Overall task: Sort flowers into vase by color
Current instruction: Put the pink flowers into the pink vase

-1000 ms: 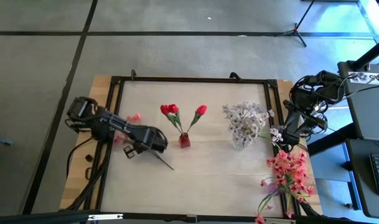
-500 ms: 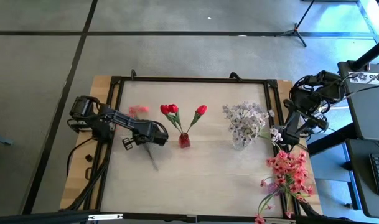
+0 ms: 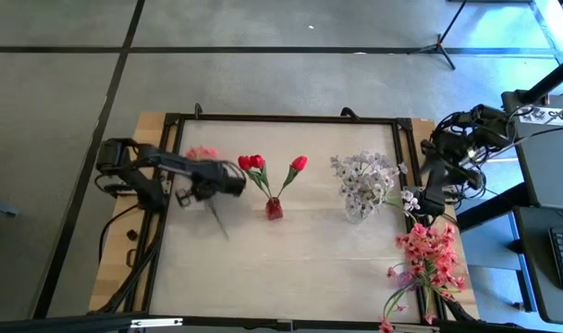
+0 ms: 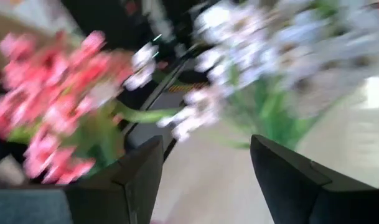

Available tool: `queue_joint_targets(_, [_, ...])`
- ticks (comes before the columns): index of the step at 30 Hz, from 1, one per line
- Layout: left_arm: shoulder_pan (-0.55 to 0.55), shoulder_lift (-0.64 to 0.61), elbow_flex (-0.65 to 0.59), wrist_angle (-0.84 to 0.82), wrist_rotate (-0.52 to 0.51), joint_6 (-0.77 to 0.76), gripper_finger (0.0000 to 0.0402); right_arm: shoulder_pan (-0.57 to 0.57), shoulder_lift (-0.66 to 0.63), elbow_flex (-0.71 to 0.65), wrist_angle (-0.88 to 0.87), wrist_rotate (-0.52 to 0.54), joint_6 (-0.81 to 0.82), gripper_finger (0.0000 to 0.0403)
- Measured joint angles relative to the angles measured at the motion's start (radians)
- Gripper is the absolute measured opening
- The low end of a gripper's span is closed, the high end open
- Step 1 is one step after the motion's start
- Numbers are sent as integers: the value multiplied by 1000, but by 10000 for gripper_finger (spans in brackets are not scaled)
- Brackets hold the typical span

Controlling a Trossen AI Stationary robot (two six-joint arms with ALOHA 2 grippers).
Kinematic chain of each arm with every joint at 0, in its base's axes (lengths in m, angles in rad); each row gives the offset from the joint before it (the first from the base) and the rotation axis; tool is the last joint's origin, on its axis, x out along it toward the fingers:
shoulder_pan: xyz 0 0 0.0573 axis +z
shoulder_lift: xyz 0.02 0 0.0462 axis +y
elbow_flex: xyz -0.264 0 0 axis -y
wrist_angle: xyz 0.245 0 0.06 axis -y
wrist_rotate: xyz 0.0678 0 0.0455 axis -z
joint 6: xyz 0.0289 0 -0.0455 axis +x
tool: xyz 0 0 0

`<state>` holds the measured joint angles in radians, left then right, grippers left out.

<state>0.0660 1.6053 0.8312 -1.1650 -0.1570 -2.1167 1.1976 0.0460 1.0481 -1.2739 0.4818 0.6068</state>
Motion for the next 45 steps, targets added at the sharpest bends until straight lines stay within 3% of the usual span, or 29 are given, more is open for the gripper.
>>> queue_joint_targets(3, [90, -41, 1, -4, -116, 153, 1, 0, 0, 0, 2, 122, 54, 241])
queue_joint_targets(10, [413, -128, 3, 131, -299, 731, 0, 0, 2, 31, 23, 407, 112, 241])
queue_joint_targets(14, [583, -172, 3, 304, -327, 1021, 0, 0, 2, 91, 47, 614, 71, 241])
queue_joint_targets(18, [680, -216, 4, 539, -277, 1260, 0, 2, 2, 131, 167, 756, -27, 241])
queue_joint_targets(25, [715, -289, 14, 996, -149, 1457, 0, 113, 33, 130, 481, 992, -346, 241])
queue_joint_targets(28, [715, -292, 68, 1110, -140, 1505, 0, 209, 33, 132, 628, 1080, -506, 241])
queue_joint_targets(31, [715, -286, 156, 1153, -139, 1563, 0, 283, 35, 158, 718, 1082, -617, 241])
queue_joint_targets(38, [702, -283, 351, 1154, -129, 1656, 0, 272, 33, 177, 830, 1092, -760, 241])
queue_joint_targets(45, [630, -283, 437, 1152, -139, 1720, 0, 184, 71, 176, 832, 1079, -878, 241])
